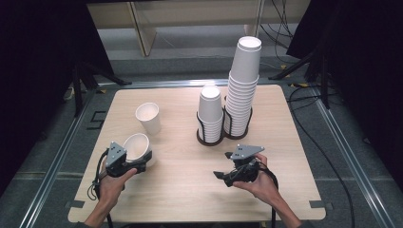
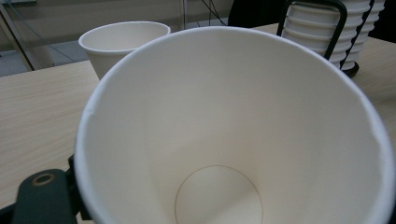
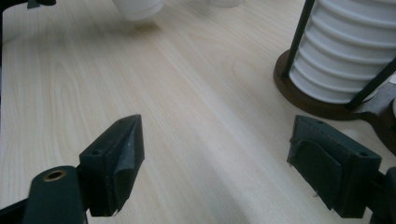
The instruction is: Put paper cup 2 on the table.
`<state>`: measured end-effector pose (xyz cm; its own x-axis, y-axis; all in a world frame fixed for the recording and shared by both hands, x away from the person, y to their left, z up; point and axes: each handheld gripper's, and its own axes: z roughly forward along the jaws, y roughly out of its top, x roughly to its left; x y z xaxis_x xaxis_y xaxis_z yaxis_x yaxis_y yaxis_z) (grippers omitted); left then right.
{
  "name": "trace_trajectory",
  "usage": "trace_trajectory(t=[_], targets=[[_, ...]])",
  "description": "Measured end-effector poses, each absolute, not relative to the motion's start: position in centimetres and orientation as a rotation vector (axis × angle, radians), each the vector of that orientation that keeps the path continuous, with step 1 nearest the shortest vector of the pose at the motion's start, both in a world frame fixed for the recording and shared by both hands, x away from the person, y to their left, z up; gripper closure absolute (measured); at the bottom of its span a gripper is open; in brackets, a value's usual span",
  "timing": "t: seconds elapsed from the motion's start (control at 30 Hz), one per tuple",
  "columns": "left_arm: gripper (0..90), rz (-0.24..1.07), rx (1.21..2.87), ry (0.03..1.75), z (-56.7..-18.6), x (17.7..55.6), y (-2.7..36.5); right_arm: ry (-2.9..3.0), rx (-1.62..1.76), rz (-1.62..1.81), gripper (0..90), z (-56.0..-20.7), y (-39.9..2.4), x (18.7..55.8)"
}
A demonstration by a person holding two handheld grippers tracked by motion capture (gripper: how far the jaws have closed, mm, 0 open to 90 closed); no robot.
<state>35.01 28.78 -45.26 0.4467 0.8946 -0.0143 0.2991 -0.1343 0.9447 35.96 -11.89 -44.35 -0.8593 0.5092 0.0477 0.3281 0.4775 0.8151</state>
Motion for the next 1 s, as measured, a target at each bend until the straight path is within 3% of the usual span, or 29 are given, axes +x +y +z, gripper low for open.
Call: trace_trajectory(t=[1.0], targets=[[14.4, 0.799, 1.637, 1.179, -46.5, 38.9, 31.0, 2.544, 0.723, 1.291, 20.4, -44.9, -11.9, 35.5]])
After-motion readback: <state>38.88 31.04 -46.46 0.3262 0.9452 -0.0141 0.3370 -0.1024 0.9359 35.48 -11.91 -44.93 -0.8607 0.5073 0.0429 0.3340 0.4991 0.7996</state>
